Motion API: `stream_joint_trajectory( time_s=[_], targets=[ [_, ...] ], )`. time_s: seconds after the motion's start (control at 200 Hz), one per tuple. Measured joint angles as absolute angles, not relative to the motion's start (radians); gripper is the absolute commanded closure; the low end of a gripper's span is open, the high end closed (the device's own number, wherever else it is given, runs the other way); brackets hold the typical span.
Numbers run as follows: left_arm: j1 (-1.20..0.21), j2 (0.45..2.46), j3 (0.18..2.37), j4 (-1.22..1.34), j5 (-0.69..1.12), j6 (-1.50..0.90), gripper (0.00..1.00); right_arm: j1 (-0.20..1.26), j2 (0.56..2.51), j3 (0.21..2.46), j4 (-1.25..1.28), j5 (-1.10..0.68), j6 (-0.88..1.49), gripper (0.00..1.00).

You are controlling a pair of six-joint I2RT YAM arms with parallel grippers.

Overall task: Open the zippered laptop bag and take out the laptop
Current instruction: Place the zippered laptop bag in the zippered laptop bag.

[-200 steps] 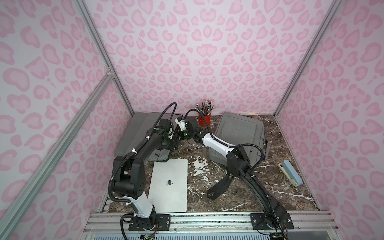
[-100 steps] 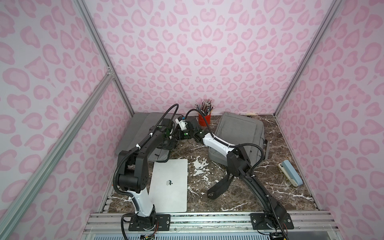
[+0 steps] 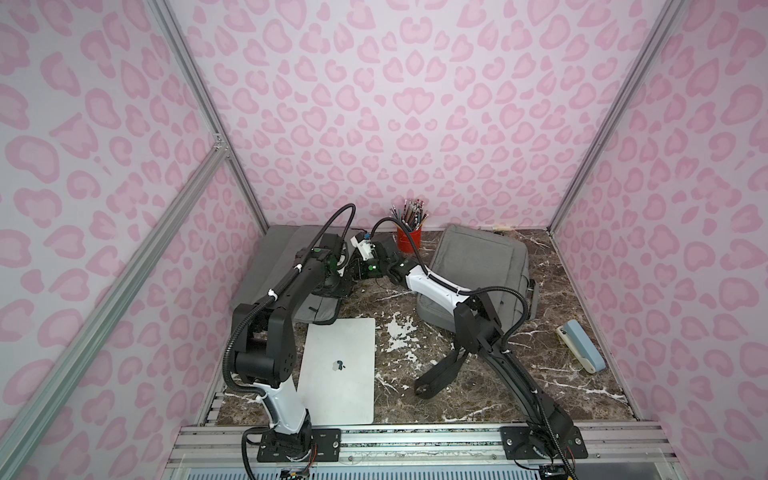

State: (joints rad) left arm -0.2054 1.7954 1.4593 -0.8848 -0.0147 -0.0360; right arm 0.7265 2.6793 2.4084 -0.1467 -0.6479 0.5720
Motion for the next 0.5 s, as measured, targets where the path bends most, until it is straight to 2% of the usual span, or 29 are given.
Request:
stream_joint_trajectory(
  time_s=[0.5],
  targets=[
    [-0.204, 1.858, 1.539, -0.945, -0.05, 0.004, 0.82, 0.728, 2.679, 2.408, -0.144, -0.655, 0.582, 1.0]
  ],
)
